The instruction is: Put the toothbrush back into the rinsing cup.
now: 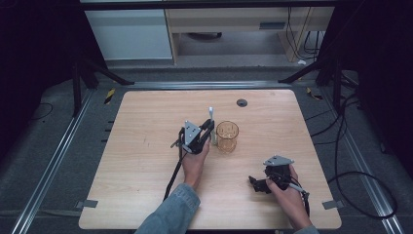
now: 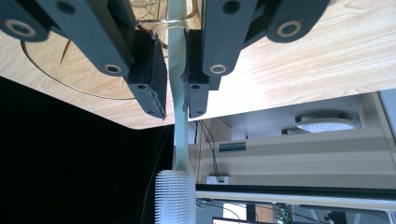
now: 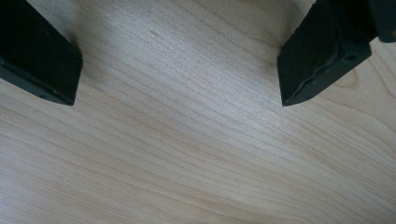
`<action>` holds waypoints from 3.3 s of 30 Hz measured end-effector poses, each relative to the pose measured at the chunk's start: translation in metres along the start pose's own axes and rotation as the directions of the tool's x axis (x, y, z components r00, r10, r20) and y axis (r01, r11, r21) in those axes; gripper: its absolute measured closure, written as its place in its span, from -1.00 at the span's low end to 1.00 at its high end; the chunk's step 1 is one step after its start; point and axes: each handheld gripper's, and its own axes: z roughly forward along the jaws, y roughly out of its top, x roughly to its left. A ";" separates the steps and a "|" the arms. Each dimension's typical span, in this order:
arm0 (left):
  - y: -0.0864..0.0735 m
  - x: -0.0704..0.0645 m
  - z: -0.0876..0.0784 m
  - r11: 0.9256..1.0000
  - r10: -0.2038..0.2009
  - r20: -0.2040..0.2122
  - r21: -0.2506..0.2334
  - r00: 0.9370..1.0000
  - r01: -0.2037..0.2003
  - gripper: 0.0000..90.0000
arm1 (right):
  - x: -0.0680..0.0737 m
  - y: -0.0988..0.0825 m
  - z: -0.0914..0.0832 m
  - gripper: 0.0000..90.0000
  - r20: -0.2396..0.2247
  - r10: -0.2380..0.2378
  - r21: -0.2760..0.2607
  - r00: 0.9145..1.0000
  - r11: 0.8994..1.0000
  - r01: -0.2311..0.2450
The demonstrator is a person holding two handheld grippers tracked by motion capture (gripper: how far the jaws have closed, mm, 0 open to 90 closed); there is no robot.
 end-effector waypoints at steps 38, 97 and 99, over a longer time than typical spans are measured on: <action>0.030 0.014 -0.026 0.967 0.065 0.122 0.236 0.990 -0.093 -0.31 | 0.000 0.000 0.000 -0.99 -0.001 0.002 0.000 1.000 1.000 -0.002; 0.047 0.082 -0.088 0.807 0.114 0.118 0.568 0.986 -0.161 -0.77 | 0.000 0.000 0.000 -0.99 0.000 0.003 0.000 1.000 1.000 -0.003; 0.044 0.088 -0.089 0.795 0.120 0.111 0.585 0.987 -0.162 -0.77 | 0.000 0.000 0.000 -0.99 0.000 0.003 0.000 1.000 1.000 -0.003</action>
